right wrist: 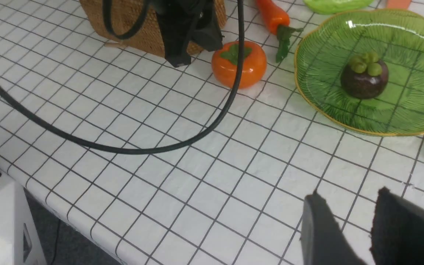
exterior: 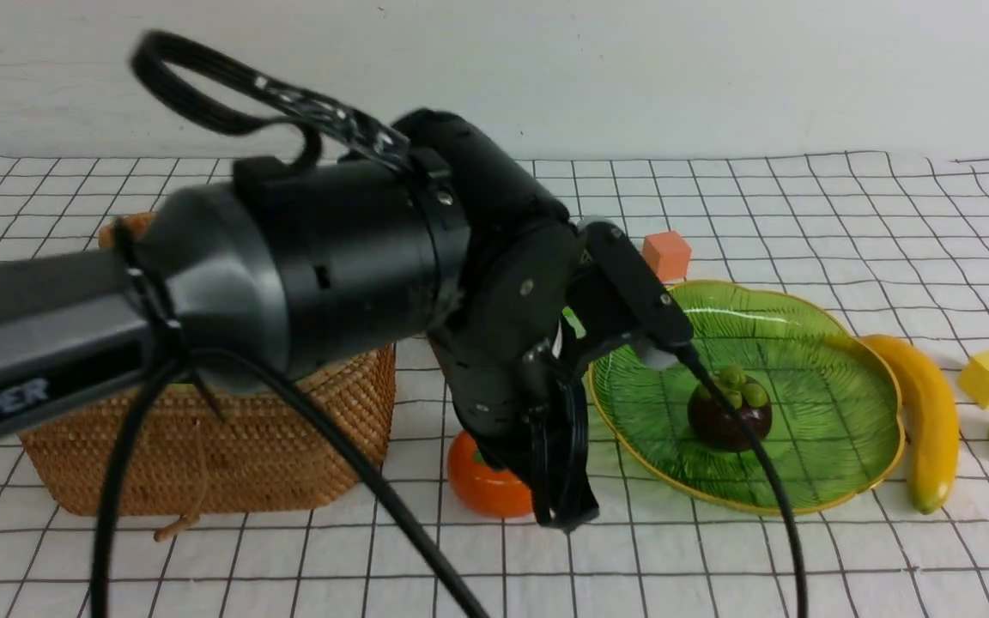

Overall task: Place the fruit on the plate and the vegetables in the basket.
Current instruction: Grab a tomato with your left arm and place it on the plate on the right.

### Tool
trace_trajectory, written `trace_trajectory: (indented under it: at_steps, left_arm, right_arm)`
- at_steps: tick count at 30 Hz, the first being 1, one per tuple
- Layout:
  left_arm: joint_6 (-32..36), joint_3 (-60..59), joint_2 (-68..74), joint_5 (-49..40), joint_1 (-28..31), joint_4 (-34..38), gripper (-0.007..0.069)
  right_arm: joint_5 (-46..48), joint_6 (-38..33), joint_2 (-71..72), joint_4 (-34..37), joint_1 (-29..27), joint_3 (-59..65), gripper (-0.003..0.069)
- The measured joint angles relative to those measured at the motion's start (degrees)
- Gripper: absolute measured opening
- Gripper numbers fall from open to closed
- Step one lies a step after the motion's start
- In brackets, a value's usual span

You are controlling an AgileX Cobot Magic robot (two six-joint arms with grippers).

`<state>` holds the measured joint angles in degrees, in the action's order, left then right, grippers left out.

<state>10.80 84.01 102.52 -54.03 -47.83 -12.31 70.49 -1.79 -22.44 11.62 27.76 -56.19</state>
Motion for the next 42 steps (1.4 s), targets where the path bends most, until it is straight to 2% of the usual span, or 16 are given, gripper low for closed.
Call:
trace_trajectory:
  at_steps: [5, 6, 7, 9, 11, 14, 17, 25, 35, 42]
  left_arm:
    - [-0.3, -0.1, 5.1, 2.8, 0.0, -0.5, 0.0441]
    - [-0.3, -0.1, 5.3, 3.0, 0.0, -0.5, 0.0465]
    - [-0.3, -0.1, 6.7, 3.6, 0.0, -0.7, 0.0554]
    - [-0.4, -0.1, 8.4, 4.2, 0.0, -2.5, 0.0631]
    - [-1.1, -0.1, 9.5, 4.6, 0.0, -4.4, 0.0651]
    - [-3.8, -0.1, 11.0, 5.8, 0.0, -8.2, 0.0651]
    - [-8.3, -0.1, 11.9, 6.4, 0.0, -12.4, 0.0613]
    - [-14.6, -0.1, 13.3, 7.2, 0.0, -17.9, 0.0467]
    - [-21.1, 0.1, 14.2, 7.5, -0.1, -21.1, 0.0458]
    - [-21.6, 0.1, 11.9, 5.8, -1.1, -19.7, 0.0458]
  right_arm:
    - [0.1, 0.2, 0.7, -0.1, 0.0, 0.0, 0.0235]
    - [0.1, 0.2, 0.7, -0.1, 0.0, 0.0, 0.0235]
    - [-0.2, 0.2, 0.7, -0.1, 0.0, 0.0, 0.0235]
    - [-0.4, 0.2, 0.7, -0.1, 0.0, 0.0, 0.0235]
    - [-0.4, 0.2, 0.7, -0.1, 0.0, 0.0, 0.0235]
    - [-0.4, 0.2, 0.7, -0.1, 0.0, 0.0, 0.0235]
    - [-0.4, 0.2, 0.7, 0.0, 0.0, 0.0, 0.0235]
    - [-0.4, 0.2, 0.7, 0.4, 0.0, 0.0, 0.0237]
    - [-0.4, 0.2, 0.7, 0.4, 0.0, 0.0, 0.0237]
    - [-0.6, 0.6, 0.7, -0.8, 0.0, 0.0, 0.0237]
